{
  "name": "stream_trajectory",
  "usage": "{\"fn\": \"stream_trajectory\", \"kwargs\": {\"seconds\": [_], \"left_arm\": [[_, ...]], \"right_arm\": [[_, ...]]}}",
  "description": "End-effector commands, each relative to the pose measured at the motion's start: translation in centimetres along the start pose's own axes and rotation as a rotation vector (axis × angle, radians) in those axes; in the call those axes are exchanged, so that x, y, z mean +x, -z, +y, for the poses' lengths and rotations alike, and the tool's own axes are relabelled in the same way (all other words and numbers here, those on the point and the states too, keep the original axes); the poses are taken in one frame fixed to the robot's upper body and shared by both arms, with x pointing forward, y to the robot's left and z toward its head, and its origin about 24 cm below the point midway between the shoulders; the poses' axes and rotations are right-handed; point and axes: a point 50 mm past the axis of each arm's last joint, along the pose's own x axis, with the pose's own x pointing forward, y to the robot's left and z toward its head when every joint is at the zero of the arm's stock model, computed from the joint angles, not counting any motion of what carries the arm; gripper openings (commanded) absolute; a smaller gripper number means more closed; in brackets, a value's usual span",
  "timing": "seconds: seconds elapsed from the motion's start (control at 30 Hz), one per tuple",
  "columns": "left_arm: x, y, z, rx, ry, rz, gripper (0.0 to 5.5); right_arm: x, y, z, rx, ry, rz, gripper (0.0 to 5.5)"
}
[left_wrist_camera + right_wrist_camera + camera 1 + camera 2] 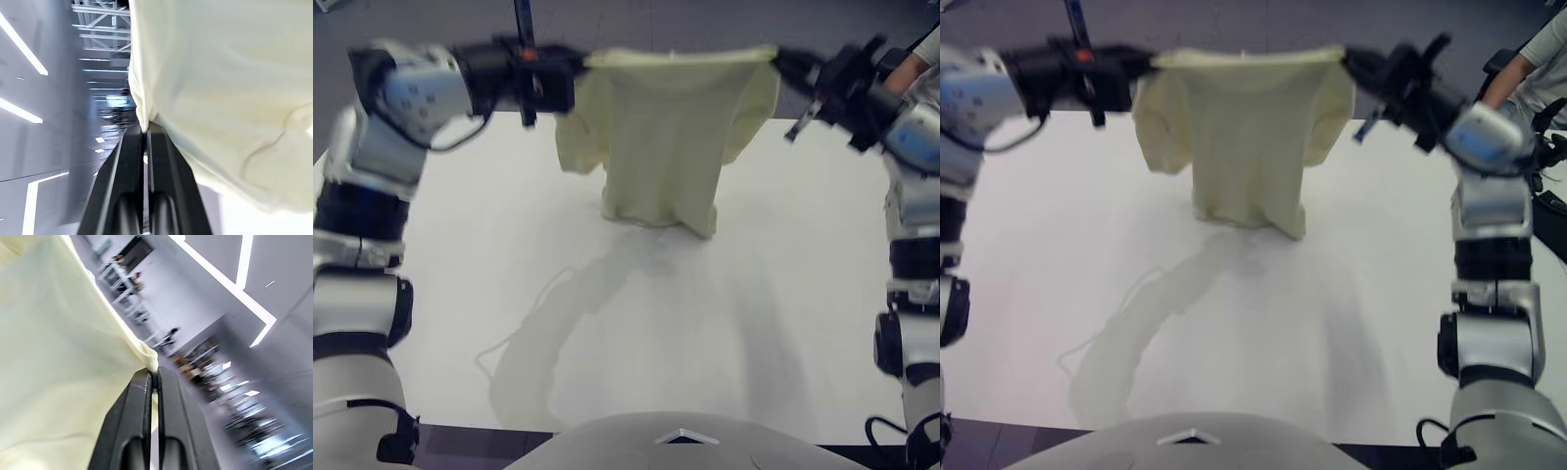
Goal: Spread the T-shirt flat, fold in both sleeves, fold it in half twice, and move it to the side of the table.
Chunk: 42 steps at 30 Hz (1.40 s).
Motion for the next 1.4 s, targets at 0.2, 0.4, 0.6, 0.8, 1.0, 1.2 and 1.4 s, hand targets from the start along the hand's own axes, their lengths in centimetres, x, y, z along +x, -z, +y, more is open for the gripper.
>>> {"fn": "stream_trajectory", "kwargs": {"seconds": [0.2,0.4,0.6,0.8,1.0,1.2,1.4], "left_arm": [[-8.3,-10.2,-7.9,-0.547,0.420,-0.099,0.00],[-10.5,-12.4,-10.5,-0.641,0.734,-0.063,0.00],[-11.0,-12.6,-13.0,-0.529,0.806,0.005,0.00],[-11.5,-13.2,-13.7,-0.636,0.839,-0.052,0.00],[-11.8,-13.3,-13.2,-0.707,0.873,-0.068,0.58],[-11.4,-12.0,-10.2,-0.839,0.756,-0.050,1.54],[-8.8,-4.9,-5.3,-0.863,0.202,0.117,2.60]], "right_arm": [[-10.8,-6.7,8.6,0.710,-0.833,0.176,0.01],[-13.1,-7.8,10.6,0.787,-1.019,0.322,0.01],[-13.2,-6.5,12.3,0.643,-0.983,0.410,0.01],[-13.6,-6.7,12.1,0.723,-1.020,0.391,0.64],[-13.0,-6.2,11.4,0.770,-0.963,0.385,1.59],[-10.4,-3.1,9.5,0.574,-0.668,0.411,2.51],[-6.2,0.2,7.5,0.318,-0.248,0.409,3.53]]}}
